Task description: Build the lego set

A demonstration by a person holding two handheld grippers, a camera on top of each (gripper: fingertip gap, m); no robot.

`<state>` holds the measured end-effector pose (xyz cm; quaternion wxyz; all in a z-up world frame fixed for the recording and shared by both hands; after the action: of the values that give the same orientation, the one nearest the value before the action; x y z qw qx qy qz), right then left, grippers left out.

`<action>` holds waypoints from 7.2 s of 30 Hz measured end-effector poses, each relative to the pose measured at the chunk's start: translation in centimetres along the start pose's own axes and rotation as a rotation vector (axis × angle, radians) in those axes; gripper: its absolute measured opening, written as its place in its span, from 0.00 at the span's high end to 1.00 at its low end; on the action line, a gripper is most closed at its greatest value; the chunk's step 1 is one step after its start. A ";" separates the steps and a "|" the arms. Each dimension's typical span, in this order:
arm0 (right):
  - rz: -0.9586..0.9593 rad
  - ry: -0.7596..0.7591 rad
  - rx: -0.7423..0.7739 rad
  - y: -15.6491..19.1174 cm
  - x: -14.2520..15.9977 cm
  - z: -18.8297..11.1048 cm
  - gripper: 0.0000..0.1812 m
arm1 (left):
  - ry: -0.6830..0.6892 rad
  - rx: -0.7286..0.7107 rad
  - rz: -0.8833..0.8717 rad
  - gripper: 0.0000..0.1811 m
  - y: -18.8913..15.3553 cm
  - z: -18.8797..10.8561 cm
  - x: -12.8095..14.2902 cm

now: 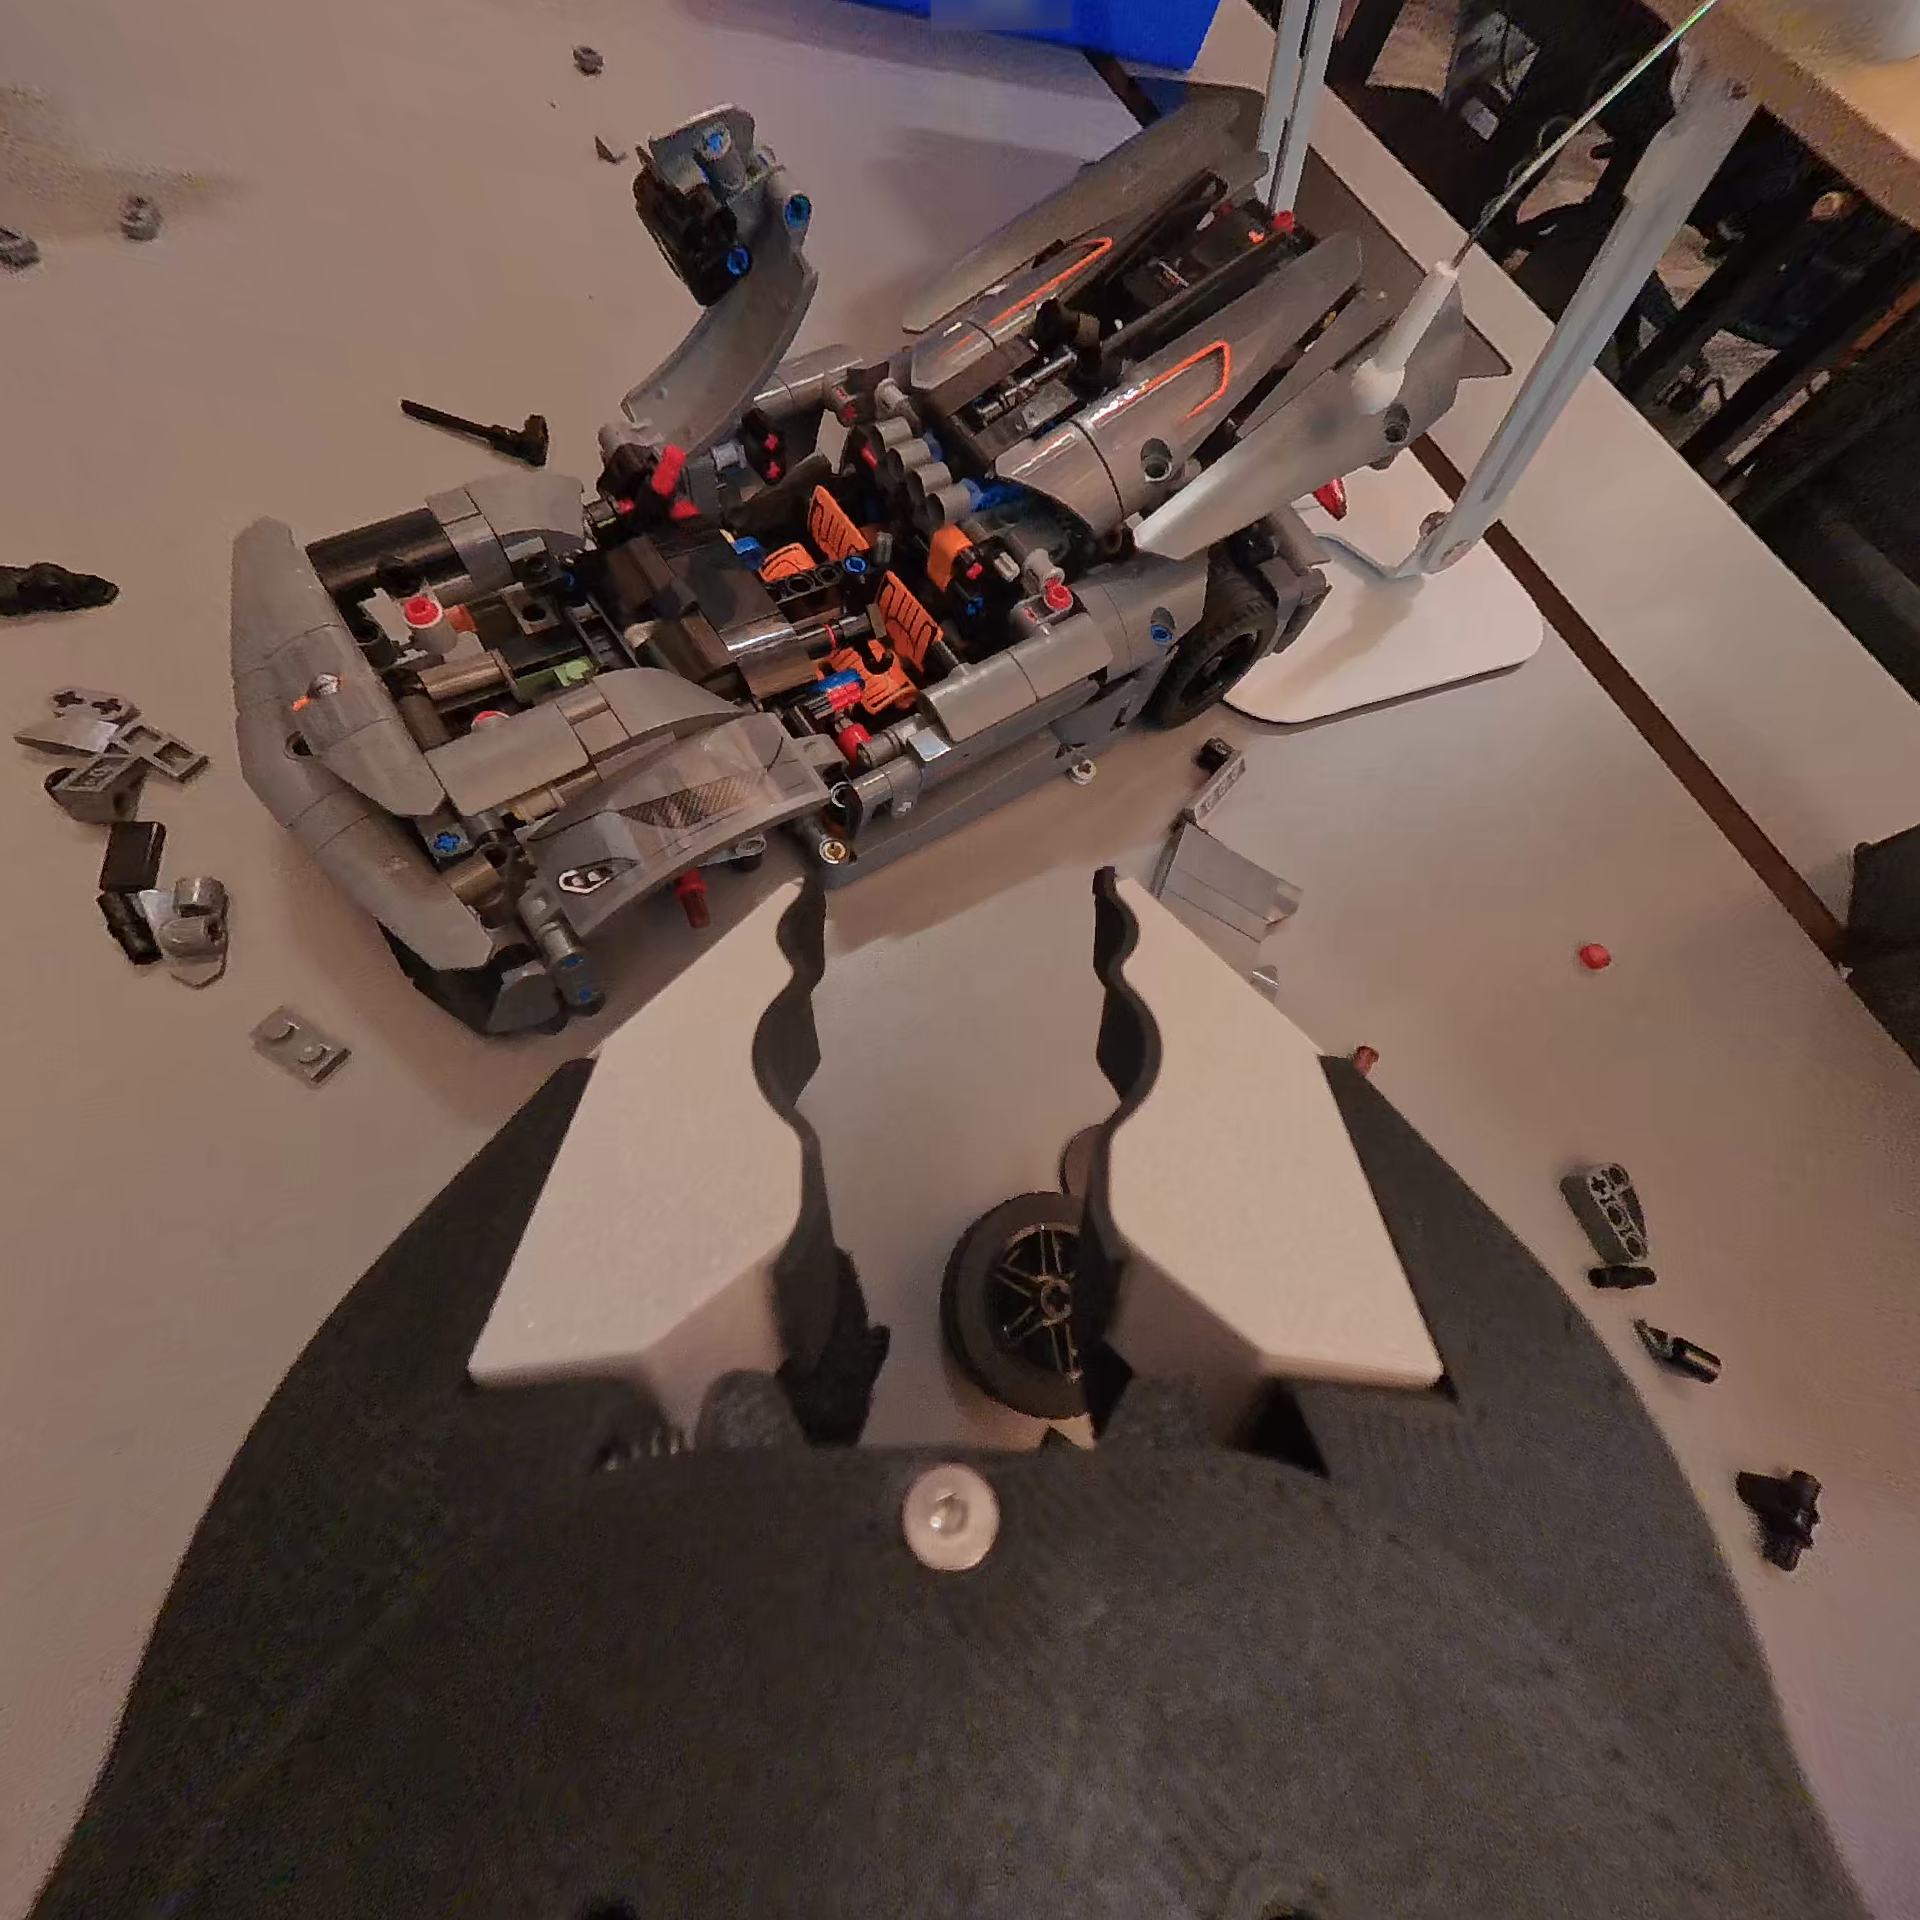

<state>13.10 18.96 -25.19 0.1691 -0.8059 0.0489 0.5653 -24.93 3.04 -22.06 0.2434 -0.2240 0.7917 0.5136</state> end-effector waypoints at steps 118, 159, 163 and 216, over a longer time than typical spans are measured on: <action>0.171 -0.142 -0.046 -0.4 -4.5 4.3 0.73 | 0.063 0.961 -0.598 0.79 -8.1 10.4 -5.9; 0.293 -0.271 -0.490 8.0 -8.8 5.7 0.87 | -0.390 0.290 0.348 0.89 -8.1 6.6 -16.8; 0.263 -0.309 -0.460 7.5 -9.0 5.4 0.87 | -0.393 0.374 0.137 0.80 -7.1 6.8 -16.6; 0.468 -0.528 -0.656 5.9 -11.3 1.7 0.81 | -0.561 0.867 -0.618 0.87 -6.6 6.7 -17.8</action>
<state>5.95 12.66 -16.47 -0.2191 -0.6130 0.0035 0.7590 -5.96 8.61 -18.12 0.6504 -0.1800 0.7326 0.0888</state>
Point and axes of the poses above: each gripper's, where its closed fingertips meet, z out along the fingers, x out of its underside, y = z × x across the jaws, the point moved 6 cm from there along -z, back along the fingers, and after that the axes turned 14 degrees about -y, right-handed, at the moved point
